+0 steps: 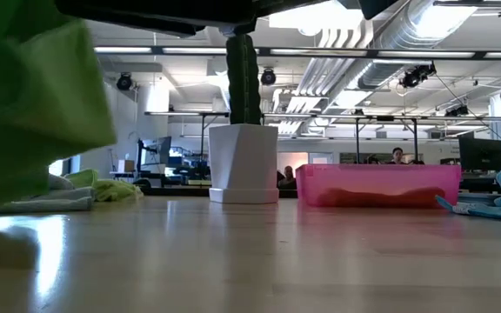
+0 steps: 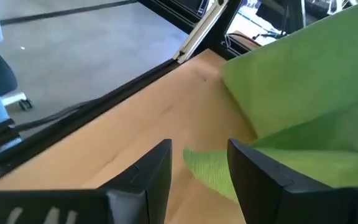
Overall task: Fold microfiber towels
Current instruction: Fold the bottom green microfiber towel
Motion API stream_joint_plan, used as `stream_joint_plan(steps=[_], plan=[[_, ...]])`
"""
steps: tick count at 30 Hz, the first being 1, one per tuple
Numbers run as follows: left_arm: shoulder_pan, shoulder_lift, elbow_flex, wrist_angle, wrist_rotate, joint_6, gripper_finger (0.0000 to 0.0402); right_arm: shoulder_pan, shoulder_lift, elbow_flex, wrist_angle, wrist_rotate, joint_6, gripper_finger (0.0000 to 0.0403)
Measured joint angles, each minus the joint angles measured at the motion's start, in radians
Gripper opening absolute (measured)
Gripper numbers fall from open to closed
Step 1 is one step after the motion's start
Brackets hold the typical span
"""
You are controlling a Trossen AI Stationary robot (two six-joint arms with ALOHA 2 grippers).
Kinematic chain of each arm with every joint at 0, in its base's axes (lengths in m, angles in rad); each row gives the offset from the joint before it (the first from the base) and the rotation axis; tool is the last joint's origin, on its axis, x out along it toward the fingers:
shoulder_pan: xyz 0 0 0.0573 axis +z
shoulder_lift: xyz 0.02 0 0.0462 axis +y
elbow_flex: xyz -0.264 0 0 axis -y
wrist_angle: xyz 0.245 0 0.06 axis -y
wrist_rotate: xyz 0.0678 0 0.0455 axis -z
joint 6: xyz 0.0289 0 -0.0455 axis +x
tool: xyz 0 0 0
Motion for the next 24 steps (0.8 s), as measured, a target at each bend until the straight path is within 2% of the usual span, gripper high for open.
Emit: stream_joint_plan(steps=[4,6,9,11,15,21,24], plan=[[0.031,-0.038,0.000,0.074,0.151,0.064,0.0001,0.000,0.000,0.000,-0.004,0.079,-0.053,0.0149],[0.039,-0.053,0.000,0.053,0.128,0.072,0.0001,0.000,0.000,0.000,-0.009,0.126,-0.092,0.0149],[0.064,-0.061,0.000,0.045,0.010,-0.045,0.0001,0.008,0.000,0.000,-0.010,0.186,-0.152,0.0149],[0.068,-0.055,0.000,0.052,0.040,-0.030,0.0001,0.019,-0.002,0.000,-0.012,0.236,-0.186,0.0149],[0.043,-0.028,0.000,0.063,0.205,0.123,0.0001,0.045,-0.028,0.002,-0.025,0.442,-0.233,0.0149],[0.030,-0.017,0.000,0.080,0.208,0.224,0.0001,0.052,-0.100,0.003,-0.043,0.801,-0.281,0.0149],[0.024,-0.019,0.000,0.092,0.220,0.236,0.0001,0.035,-0.148,0.003,-0.093,0.850,-0.263,0.0149]])
